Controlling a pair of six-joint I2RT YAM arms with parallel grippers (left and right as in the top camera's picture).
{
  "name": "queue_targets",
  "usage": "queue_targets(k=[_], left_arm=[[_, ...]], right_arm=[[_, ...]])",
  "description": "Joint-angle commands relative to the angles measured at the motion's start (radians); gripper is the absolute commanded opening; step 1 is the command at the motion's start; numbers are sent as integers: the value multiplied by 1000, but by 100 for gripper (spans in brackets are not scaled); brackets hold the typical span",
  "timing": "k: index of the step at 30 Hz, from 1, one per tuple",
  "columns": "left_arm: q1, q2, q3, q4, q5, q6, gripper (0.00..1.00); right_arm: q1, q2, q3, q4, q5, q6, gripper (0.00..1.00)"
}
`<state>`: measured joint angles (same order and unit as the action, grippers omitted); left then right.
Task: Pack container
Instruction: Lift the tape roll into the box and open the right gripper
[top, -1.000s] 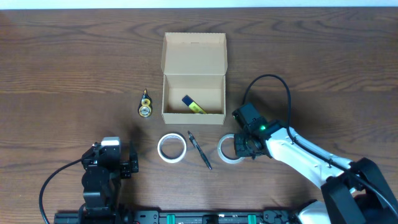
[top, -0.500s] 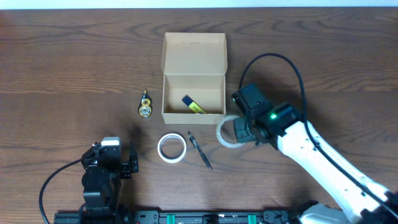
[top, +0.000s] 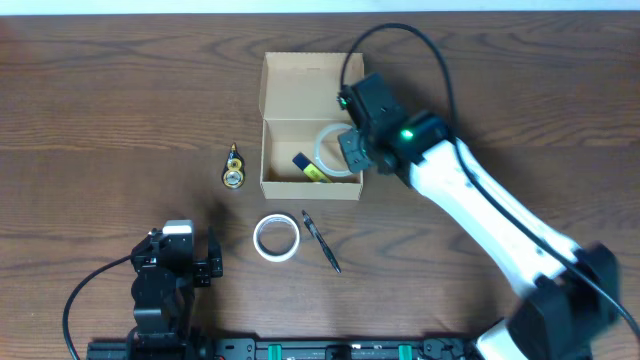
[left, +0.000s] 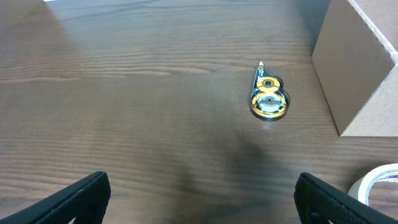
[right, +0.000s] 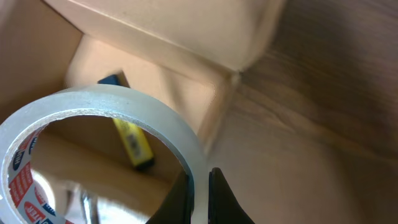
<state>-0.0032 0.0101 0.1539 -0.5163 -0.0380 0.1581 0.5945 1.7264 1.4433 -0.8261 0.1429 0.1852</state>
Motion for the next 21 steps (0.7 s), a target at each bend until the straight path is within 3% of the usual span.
queue_targets(k=[1, 5, 13, 21], left_arm=[[-4, -6, -13, -2, -18, 6, 95], [-4, -6, -13, -2, -18, 6, 95], [-4, -6, -13, -2, -18, 6, 95], [-4, -6, -13, -2, -18, 6, 95]], right_arm=[[9, 76, 66, -3, 14, -37, 1], [10, 124, 95, 16, 10, -97, 1], [7, 126, 95, 50, -72, -382, 1], [7, 156, 95, 65, -148, -506, 1]])
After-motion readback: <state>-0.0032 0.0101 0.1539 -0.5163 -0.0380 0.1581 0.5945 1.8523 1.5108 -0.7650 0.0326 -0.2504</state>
